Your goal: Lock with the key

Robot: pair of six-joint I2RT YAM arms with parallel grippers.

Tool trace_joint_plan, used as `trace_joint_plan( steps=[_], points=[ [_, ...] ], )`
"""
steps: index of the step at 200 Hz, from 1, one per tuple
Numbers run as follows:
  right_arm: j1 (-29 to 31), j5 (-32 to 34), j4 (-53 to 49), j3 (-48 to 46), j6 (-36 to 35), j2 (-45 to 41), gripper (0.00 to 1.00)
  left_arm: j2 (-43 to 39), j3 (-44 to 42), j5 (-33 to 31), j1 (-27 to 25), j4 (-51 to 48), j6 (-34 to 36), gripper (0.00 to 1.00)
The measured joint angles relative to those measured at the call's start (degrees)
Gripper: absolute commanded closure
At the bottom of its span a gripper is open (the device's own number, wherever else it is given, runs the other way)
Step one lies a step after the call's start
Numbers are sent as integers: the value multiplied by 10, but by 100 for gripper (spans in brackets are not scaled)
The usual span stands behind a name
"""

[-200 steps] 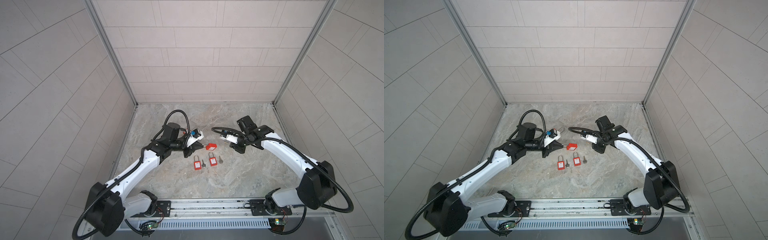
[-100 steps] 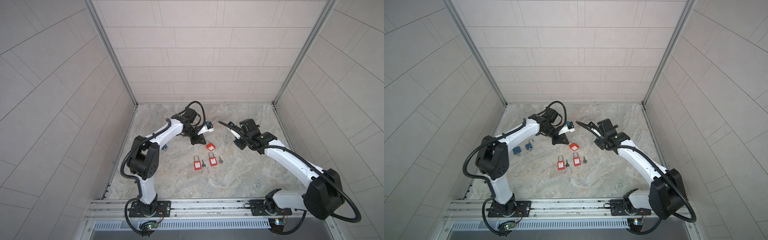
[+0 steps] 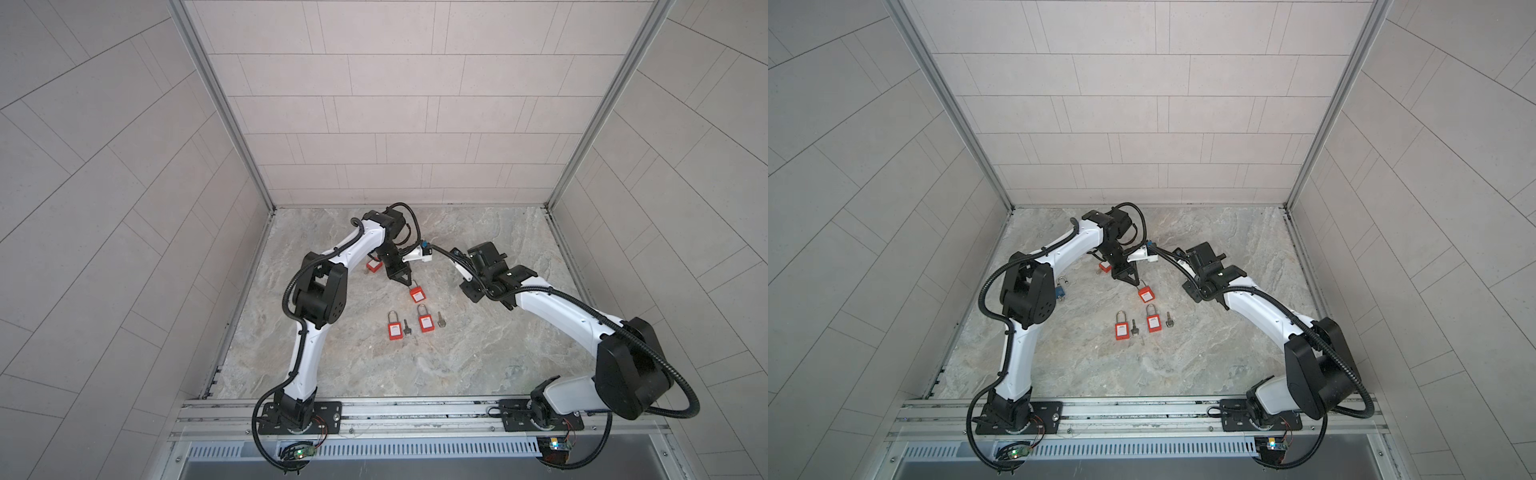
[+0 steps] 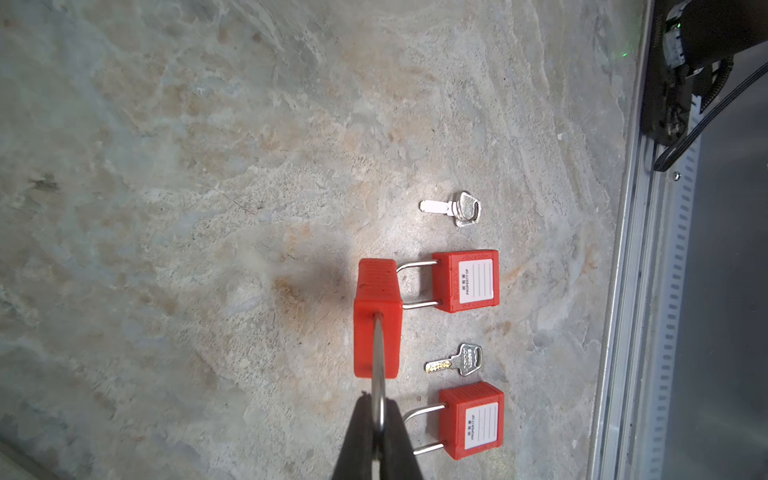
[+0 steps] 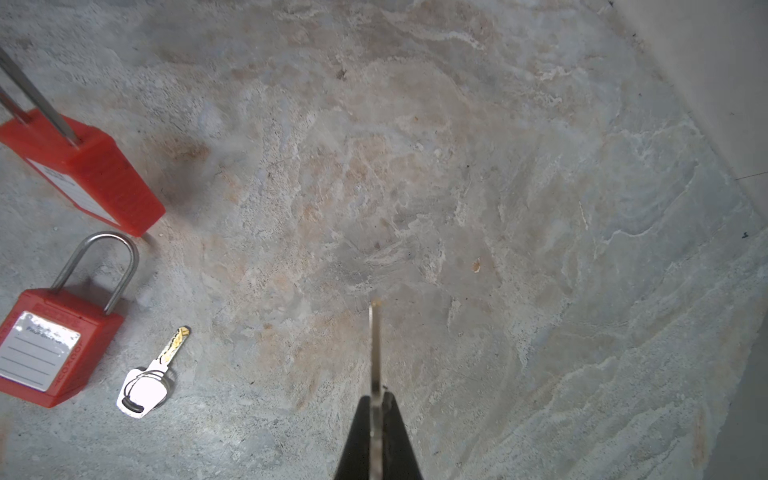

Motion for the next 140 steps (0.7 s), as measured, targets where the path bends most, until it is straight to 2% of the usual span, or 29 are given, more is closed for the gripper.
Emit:
trace_joint_plan(
  steps=[62, 73, 140],
  points=[
    [0, -23, 3, 22, 4, 23, 100, 56, 74, -10, 0, -44, 10, 100],
    [0, -28, 3, 25, 4, 26, 100, 63, 83, -10, 0, -49, 11, 94],
    [0, -40, 8, 29, 7, 41, 100, 84, 122, -34, -8, -47, 10, 79]
  ],
)
